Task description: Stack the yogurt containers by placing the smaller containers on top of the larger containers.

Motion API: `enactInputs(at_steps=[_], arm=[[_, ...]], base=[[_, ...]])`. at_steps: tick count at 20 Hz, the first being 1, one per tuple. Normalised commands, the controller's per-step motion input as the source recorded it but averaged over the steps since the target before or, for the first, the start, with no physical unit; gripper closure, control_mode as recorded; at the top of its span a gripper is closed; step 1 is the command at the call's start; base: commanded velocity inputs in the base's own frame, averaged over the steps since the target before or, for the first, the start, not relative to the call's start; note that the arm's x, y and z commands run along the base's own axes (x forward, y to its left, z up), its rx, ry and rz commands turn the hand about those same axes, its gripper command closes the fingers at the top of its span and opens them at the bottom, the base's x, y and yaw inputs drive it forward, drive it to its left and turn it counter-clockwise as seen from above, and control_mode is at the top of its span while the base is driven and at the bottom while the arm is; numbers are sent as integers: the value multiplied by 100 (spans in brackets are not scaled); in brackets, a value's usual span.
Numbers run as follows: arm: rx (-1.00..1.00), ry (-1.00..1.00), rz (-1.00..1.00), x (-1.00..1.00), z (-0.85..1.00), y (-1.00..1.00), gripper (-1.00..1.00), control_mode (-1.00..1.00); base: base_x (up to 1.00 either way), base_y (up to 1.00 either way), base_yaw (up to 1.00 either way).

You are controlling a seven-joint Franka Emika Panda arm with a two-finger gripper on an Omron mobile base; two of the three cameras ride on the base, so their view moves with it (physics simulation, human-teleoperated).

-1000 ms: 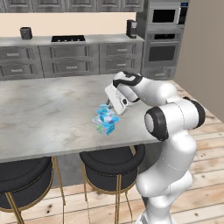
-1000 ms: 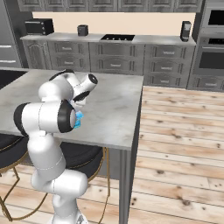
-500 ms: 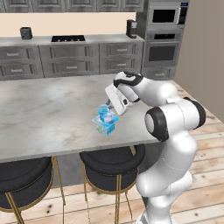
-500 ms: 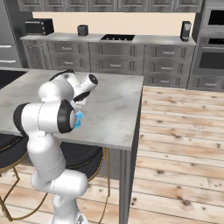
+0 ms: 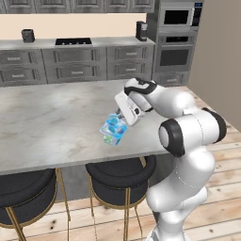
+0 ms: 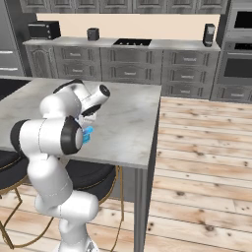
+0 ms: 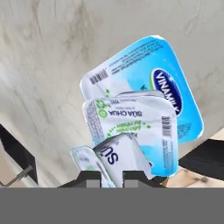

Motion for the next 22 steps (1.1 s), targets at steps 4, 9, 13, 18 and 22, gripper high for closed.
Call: enactInputs(at_steps=[4, 9, 13, 18, 22], arm=[[0, -1, 0, -4, 0, -11, 100, -100], [0, -1, 0, 0, 0, -5, 100, -100], [0, 0, 0, 0, -2, -1, 100, -100], [0, 0, 0, 0, -4, 2, 100, -100], [0, 0, 0, 3, -6, 10, 100, -100]], base=[[0, 0, 0], [0, 0, 0], [0, 0, 0], [0, 0, 0], [0, 0, 0]])
